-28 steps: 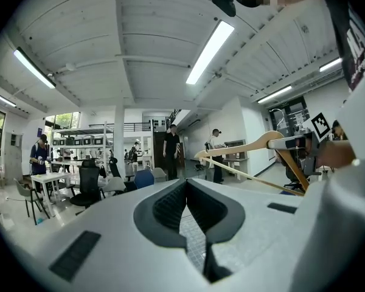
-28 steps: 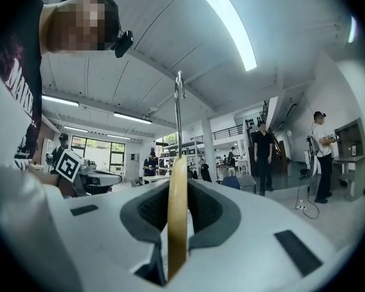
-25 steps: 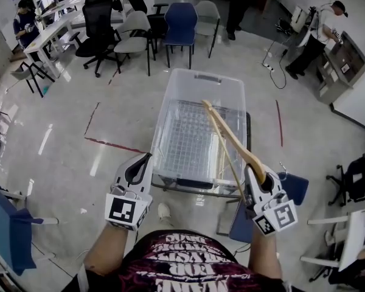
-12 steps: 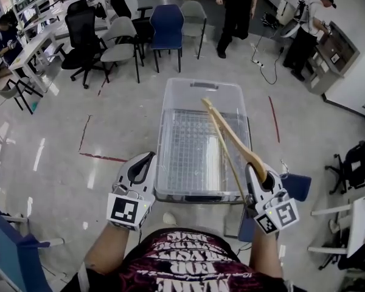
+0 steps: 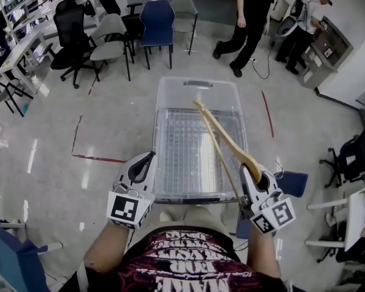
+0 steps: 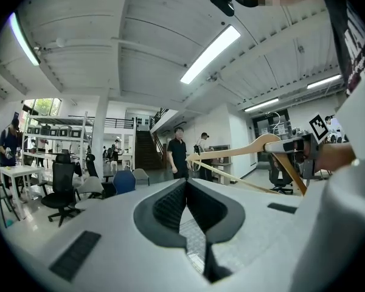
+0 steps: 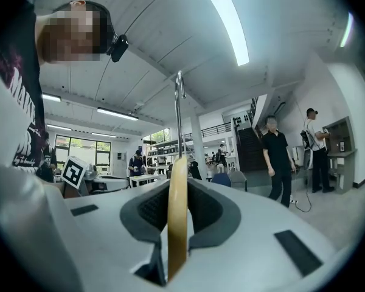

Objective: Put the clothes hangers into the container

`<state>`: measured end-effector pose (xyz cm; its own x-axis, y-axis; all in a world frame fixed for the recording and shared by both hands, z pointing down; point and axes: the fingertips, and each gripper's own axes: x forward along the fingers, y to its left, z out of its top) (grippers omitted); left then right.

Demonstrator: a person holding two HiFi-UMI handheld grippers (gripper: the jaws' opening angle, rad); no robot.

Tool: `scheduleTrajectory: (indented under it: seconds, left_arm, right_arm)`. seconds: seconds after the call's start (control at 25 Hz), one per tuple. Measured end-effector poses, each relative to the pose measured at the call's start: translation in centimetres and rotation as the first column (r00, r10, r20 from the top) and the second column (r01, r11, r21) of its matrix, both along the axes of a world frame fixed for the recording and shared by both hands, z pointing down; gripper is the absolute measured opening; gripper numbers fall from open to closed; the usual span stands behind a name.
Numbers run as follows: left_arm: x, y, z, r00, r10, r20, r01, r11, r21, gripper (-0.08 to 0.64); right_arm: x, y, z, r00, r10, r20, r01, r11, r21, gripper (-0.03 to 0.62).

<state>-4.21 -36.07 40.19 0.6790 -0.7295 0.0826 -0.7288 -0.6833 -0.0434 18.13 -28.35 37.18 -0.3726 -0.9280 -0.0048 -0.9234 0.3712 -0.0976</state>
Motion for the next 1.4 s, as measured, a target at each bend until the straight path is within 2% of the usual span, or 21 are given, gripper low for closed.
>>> scheduleTrajectory:
  seconds: [0.16,0.36,0.6,0.96,1.08,1.16,1.4]
  left_arm:
    - [0.7,-1.1,0.3,1.0,-0.007,0.021,0.007,1.0,0.0,0.006]
    - [-0.2,-3.4,0.2,0.995,-0.089,0.044,0.09,0.996,-0.005,0.006]
    - [0.6,-6.3,0.5,0.99,-0.131,0.059,0.132,0.991,-0.011,0.006]
    - [2.4,-9.7,3.0,0.985,-0.149,0.087,0.155,0.985,-0.072,0.006]
    - [2.9,-10.3,4.1,0.983,-0.154,0.097,0.163,0.982,-0.1,0.006]
    - [3.1,-10.4,5.1,0.982,-0.158,0.104,0.172,0.976,-0.131,0.006]
    - [2.0,-10.5,6.3,0.976,-0.183,0.116,0.2,0.968,-0.154,0.006]
  right_arm:
    - [1.0,-2.3,1.2,0.999,-0.011,0.033,0.012,1.0,-0.022,0.058]
    - [1.3,-6.9,2.7,0.992,-0.065,0.106,0.071,0.996,-0.053,0.058]
    - [1.3,-12.3,3.2,0.984,-0.133,0.119,0.141,0.988,-0.061,0.058]
    - [3.4,-17.1,10.4,0.982,-0.123,0.141,0.15,0.968,-0.202,0.058]
    - [3.5,-18.1,14.5,0.982,-0.125,0.138,0.159,0.947,-0.277,0.058]
    - [3.2,-18.7,17.7,0.98,-0.14,0.14,0.18,0.925,-0.336,0.058]
    - [1.4,-19.4,27.6,0.967,-0.159,0.197,0.241,0.82,-0.52,0.058]
